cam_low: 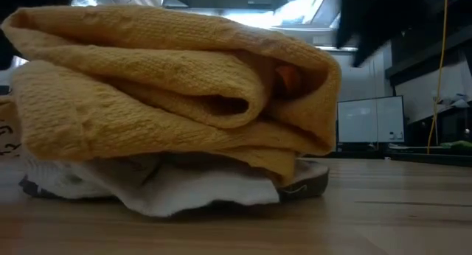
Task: Fold towel
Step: Put the stacked folded colored towels into the blue laundry bin
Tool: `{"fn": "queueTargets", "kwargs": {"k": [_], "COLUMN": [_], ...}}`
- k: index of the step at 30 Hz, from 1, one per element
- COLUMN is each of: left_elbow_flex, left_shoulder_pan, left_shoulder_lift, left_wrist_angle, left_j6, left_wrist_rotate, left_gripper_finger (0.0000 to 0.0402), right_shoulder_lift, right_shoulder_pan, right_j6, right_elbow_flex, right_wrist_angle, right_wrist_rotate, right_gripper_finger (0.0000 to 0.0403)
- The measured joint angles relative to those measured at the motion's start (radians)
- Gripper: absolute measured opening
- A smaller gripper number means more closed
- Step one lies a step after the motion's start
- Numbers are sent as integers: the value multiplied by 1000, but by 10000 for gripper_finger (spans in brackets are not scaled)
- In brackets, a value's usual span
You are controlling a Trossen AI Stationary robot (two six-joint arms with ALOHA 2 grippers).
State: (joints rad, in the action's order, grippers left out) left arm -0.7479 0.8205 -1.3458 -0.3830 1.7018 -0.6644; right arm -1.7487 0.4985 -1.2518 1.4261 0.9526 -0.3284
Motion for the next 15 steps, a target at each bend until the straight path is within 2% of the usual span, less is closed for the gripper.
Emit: {"fn": "queueTargets", "kwargs": {"k": [7,15], "left_elbow_flex": [0,0], "left_shoulder_pan": [58,54], "left_shoulder_lift": [2,1], "left_wrist_angle": [1,6], "left_j6": [48,-26], "left_wrist_rotate": [2,11], "left_gripper_finger": [4,4], "right_shoulder_lift": [1,33], "right_shoulder_pan": [84,125], "right_j6": [-161,-184], "right_elbow_flex": [0,0], "right_wrist_angle": [181,192], "right_wrist_rotate": [19,18], "right_gripper_finger": [221,221]}}
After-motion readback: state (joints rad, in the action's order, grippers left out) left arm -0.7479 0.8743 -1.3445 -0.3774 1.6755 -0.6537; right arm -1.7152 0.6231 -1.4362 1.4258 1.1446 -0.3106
